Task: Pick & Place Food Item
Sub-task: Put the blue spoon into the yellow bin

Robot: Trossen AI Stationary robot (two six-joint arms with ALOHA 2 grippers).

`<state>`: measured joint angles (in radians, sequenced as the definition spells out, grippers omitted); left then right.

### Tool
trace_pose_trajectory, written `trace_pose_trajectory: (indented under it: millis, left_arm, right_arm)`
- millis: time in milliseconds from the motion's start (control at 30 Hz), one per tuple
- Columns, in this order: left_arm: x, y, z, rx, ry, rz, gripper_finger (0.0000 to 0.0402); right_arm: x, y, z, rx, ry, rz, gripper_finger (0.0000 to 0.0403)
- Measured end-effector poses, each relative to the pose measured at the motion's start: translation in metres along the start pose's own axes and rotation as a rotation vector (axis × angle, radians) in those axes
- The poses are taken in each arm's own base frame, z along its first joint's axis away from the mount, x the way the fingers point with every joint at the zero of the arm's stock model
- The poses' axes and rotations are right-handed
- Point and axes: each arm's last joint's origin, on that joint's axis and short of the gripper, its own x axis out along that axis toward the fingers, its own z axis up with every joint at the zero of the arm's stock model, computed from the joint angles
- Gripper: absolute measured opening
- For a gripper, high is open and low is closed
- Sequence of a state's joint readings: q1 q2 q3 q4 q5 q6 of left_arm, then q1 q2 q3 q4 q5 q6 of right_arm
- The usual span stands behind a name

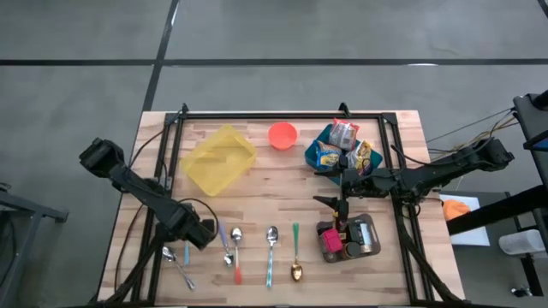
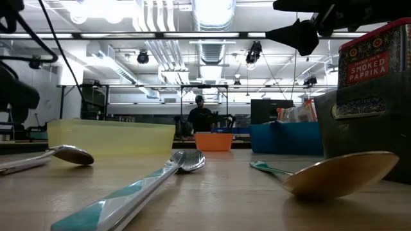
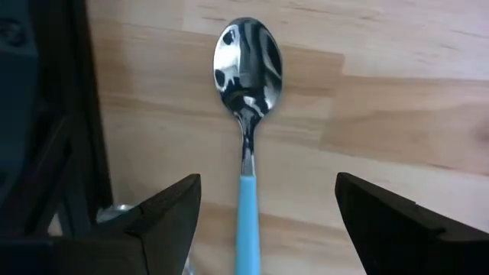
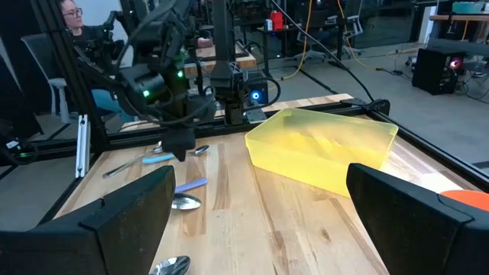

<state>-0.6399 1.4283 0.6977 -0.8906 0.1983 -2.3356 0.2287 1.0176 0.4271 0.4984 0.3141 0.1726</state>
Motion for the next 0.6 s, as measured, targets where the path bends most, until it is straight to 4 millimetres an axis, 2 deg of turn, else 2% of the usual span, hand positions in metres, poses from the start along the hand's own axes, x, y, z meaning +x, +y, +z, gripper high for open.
trace_pose_trajectory:
  millis: [233,600]
  left_arm:
    - [0.014,0.002,0.006,0.006,0.012,-0.022,0.03]
    - [0.015,-0.003,0.004,0.049,0.013,-0.124,0.03]
  right_arm:
    - [0.0,0.0,0.0,0.0,0.0,0.0,0.0381]
    - [0.0,0.0,0.0,0.0,0.0,0.0,0.0381]
